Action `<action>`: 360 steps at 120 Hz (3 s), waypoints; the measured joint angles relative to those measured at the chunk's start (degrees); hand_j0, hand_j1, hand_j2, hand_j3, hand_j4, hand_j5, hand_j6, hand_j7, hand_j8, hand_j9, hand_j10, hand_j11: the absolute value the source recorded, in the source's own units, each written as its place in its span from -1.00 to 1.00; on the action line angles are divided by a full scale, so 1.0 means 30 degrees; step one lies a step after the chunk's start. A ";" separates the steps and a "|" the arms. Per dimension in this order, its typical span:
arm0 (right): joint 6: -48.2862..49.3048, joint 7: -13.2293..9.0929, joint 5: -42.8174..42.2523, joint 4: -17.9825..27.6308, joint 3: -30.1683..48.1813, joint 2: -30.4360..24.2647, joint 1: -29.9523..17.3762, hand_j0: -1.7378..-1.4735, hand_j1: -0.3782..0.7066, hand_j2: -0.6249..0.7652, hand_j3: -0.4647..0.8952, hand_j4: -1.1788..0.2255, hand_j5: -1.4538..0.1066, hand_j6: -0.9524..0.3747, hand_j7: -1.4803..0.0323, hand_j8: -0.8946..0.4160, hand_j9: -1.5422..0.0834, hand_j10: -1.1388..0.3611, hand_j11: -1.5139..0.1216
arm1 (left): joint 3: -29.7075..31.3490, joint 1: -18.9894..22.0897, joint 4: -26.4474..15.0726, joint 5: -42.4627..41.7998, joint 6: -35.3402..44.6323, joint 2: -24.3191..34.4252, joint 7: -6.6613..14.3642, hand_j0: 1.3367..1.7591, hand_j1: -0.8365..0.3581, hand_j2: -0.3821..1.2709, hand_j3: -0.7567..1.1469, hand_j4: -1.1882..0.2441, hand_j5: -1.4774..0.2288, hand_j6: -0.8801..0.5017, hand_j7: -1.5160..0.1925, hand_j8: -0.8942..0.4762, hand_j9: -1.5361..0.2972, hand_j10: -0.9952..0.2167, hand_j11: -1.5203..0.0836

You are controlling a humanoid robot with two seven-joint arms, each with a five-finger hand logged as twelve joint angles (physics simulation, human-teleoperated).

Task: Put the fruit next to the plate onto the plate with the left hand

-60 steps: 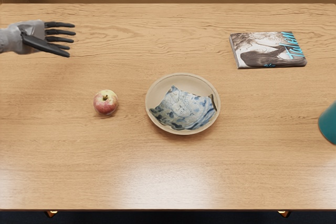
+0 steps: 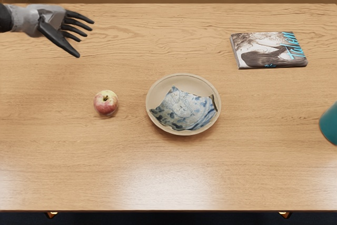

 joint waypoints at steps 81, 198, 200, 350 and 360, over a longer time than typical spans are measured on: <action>-0.0006 -0.0003 -0.0001 -0.0001 0.0000 0.0000 -0.0001 -0.40 -0.87 -0.11 -0.32 0.63 0.81 0.38 0.90 0.31 0.84 0.47 0.80 | 1.7403 -1.2181 -1.5486 -0.1784 1.2612 -0.1385 0.0066 0.52 0.49 -0.48 -0.20 0.31 0.35 -0.09 0.40 -0.06 0.32 0.23 0.49; -0.0003 -0.0003 -0.0001 -0.0001 0.0000 0.0000 -0.0001 -0.40 -0.87 -0.11 -0.32 0.63 0.81 0.38 0.90 0.31 0.84 0.47 0.80 | 2.1241 -1.1168 -1.6535 -0.2146 2.2772 -1.1363 0.2953 0.52 0.48 -0.48 -0.20 0.31 0.35 -0.09 0.40 -0.06 0.32 0.23 0.49; -0.0003 -0.0003 -0.0001 -0.0001 0.0000 0.0000 -0.0001 -0.40 -0.87 -0.11 -0.32 0.63 0.81 0.38 0.90 0.31 0.84 0.47 0.80 | 2.1251 -1.1113 -1.6452 -0.2163 2.2816 -1.1410 0.2954 0.52 0.48 -0.48 -0.20 0.31 0.35 -0.09 0.39 -0.06 0.32 0.23 0.49; -0.0004 -0.0003 0.0000 -0.0001 -0.0001 0.0000 -0.0001 -0.40 -0.87 -0.11 -0.32 0.63 0.81 0.38 0.90 0.31 0.84 0.47 0.80 | 2.1892 -0.7789 -1.3215 -0.2077 2.3049 -1.2554 0.2891 0.49 0.14 -0.37 -0.20 -0.22 -0.16 -0.24 -0.17 -0.17 -0.22 -0.28 -0.14; -0.0004 -0.0003 0.0000 -0.0001 -0.0001 0.0000 -0.0001 -0.40 -0.87 -0.11 -0.32 0.63 0.81 0.38 0.90 0.31 0.84 0.47 0.80 | 2.1909 -0.7787 -1.3141 -0.2153 2.3011 -1.2554 0.2896 0.49 0.11 -0.30 -0.20 -0.16 -0.26 -0.18 -0.25 -0.13 -0.29 -0.24 -0.22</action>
